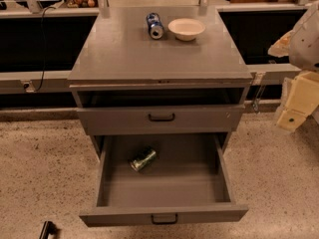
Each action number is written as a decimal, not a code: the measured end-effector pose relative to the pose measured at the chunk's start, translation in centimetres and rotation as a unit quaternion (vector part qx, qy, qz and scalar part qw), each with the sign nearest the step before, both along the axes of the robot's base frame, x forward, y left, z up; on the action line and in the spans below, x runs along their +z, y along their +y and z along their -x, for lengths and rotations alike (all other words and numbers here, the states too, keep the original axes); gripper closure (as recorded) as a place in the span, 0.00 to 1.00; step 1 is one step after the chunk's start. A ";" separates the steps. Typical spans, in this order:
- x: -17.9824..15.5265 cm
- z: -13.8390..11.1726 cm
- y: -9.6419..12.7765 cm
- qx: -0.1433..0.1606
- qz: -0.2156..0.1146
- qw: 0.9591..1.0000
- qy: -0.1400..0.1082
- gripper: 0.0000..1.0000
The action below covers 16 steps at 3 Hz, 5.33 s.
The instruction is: Pick green can from middle drawer and place on counter
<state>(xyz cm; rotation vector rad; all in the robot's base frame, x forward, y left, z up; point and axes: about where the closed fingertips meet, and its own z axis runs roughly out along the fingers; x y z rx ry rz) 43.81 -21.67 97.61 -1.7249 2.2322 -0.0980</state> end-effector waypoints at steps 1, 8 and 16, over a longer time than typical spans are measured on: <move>0.0 -0.1 0.0 0.000 0.000 1.000 -0.001 0.00; -28.8 -8.4 12.7 0.271 0.046 0.961 -0.006 0.00; -52.4 -17.2 28.2 0.481 0.065 0.873 -0.046 0.00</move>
Offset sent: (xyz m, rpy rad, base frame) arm 0.0613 0.0204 -0.1368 0.0366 0.0590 0.0512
